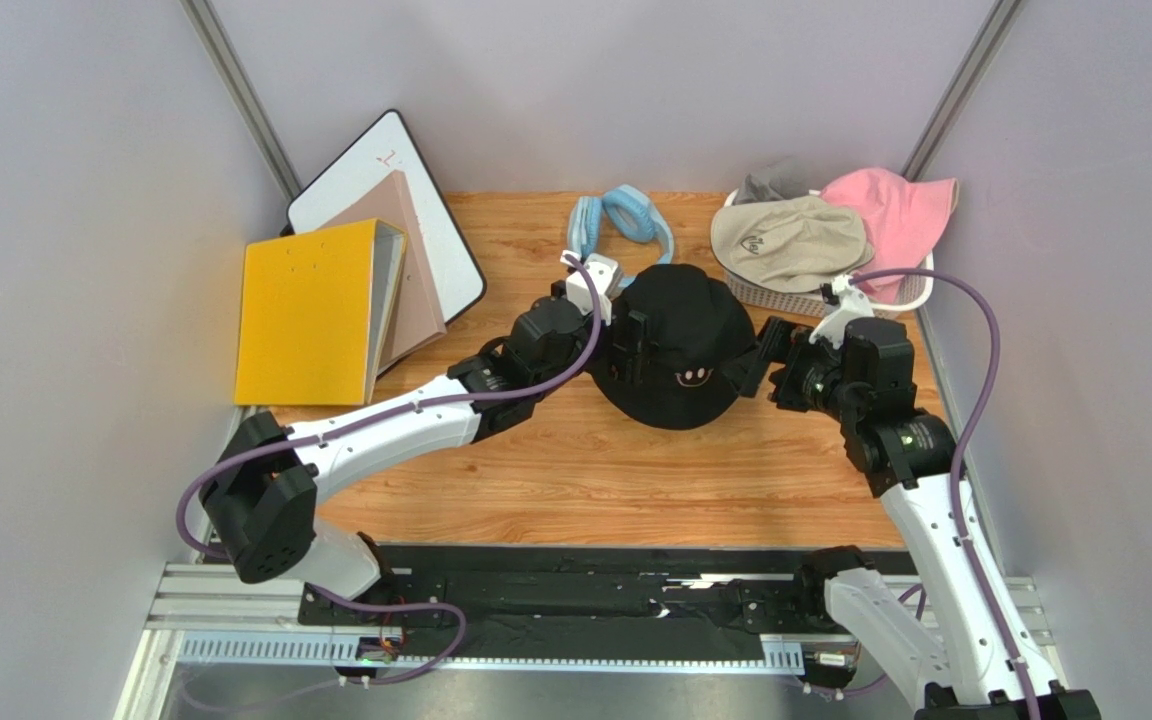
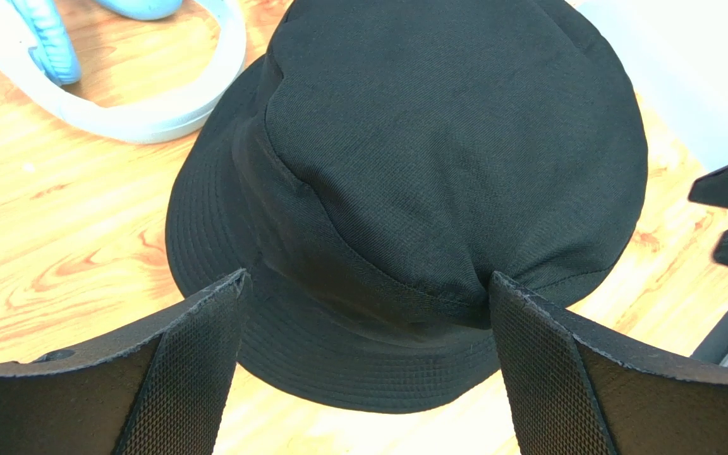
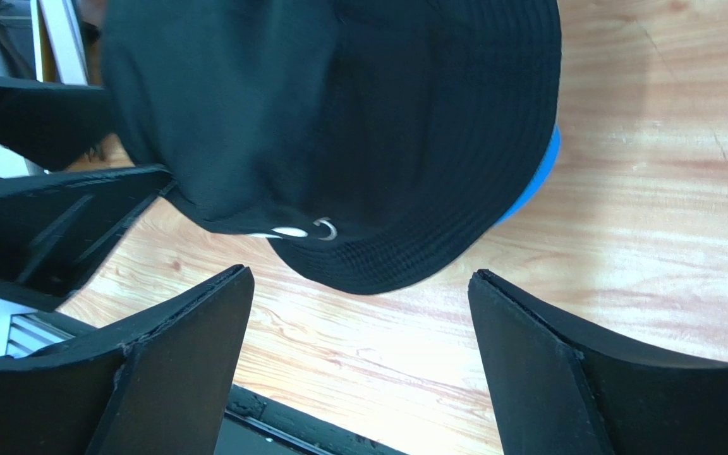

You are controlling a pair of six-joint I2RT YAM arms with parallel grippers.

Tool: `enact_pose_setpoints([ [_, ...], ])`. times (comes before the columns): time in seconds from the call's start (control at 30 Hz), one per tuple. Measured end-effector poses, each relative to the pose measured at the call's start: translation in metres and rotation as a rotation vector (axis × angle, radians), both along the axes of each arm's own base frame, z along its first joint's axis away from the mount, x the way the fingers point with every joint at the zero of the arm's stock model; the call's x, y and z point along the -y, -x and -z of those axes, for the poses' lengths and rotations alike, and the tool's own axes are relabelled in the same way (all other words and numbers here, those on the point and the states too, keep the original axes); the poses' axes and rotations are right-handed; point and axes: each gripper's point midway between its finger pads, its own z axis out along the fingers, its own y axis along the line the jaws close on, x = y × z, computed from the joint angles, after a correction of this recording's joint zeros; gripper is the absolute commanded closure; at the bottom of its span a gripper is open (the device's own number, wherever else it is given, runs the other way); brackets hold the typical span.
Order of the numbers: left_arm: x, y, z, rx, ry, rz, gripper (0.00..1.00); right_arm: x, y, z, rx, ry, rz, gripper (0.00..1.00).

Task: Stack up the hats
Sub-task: Stack the hat on the hat.

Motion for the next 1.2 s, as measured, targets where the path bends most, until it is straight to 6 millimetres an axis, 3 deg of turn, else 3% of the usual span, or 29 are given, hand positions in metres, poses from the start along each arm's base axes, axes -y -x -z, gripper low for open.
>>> enact_pose_setpoints([
  [0.37, -0.013, 0.006, -0.007, -0.018, -0.034, -0.022, 0.0, 0.0, 0.004, -0.012, 0.016, -0.007, -0.004, 0.1],
  [0.6, -0.019, 0.009, -0.048, 0.02, -0.014, -0.018, 0.01, 0.003, 0.004, -0.032, 0.054, 0.013, 0.002, 0.09],
  [0.77, -0.035, 0.011, -0.084, 0.043, 0.012, -0.023, 0.0, 0.015, 0.008, -0.047, 0.064, 0.06, 0.044, 0.1],
  [0.9, -0.07, 0.008, -0.101, 0.043, 0.015, -0.077, 0.01, 0.03, 0.01, -0.069, 0.093, 0.105, 0.11, 0.08],
  [1.07, -0.127, 0.013, -0.117, 0.018, -0.012, -0.159, 0.01, 0.057, 0.012, -0.107, 0.155, 0.182, 0.225, 0.06],
  [1.2, -0.165, 0.015, -0.136, 0.04, -0.019, -0.217, 0.01, 0.077, 0.002, -0.129, 0.166, 0.255, 0.321, 0.05],
])
